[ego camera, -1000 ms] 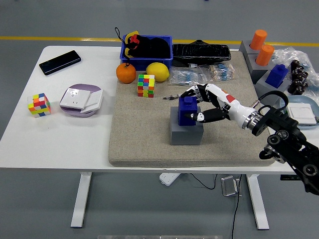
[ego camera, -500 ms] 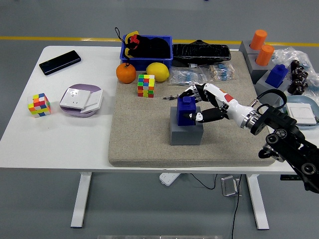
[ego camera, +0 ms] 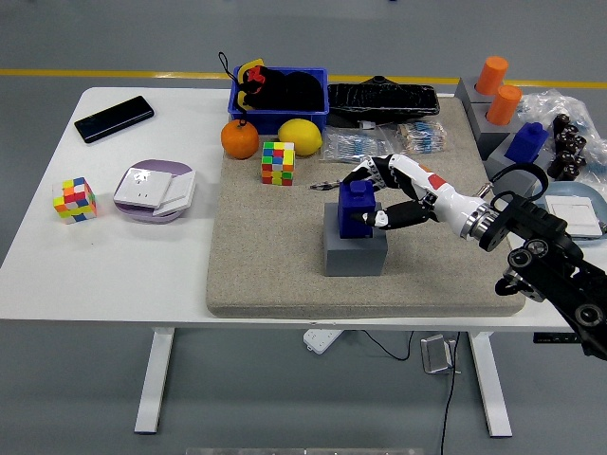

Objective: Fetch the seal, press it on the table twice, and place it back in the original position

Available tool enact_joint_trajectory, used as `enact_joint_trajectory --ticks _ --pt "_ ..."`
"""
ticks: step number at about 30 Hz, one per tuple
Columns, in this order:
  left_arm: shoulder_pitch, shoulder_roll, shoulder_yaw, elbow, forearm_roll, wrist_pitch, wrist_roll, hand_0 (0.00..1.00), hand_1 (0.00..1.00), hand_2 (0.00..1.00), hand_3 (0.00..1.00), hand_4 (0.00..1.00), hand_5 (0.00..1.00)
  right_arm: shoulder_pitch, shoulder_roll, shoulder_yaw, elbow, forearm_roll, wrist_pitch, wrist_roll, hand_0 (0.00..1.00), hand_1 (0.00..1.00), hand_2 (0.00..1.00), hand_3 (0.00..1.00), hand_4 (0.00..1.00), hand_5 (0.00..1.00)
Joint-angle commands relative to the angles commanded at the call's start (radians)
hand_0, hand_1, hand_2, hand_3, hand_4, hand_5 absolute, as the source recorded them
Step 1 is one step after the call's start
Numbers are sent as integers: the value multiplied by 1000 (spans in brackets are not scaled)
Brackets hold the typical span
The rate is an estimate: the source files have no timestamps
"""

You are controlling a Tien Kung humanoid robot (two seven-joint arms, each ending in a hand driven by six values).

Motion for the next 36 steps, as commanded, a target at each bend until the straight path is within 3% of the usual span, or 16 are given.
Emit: enact_joint_trajectory --ticks 29,30,35,36 --pt "1 -5 0 1 -4 0 -3 725 696 682 751 697 250 -11 0 -5 -6 -7 0 5 597 464 467 514 728 2" --pt "1 -5 0 1 -3 0 -2 725 696 682 751 697 250 -11 0 -5 -6 -8 0 5 618 504 502 555 754 2" --pt "1 -5 0 2 -4 0 -2 725 696 682 751 697 250 -10 1 -4 -5 -9 3 3 618 504 502 555 754 2" --pt "0 -5 0 2 -4 0 -2 724 696 682 751 697 250 -10 0 -3 -5 -10 4 3 676 655 643 719 912 2"
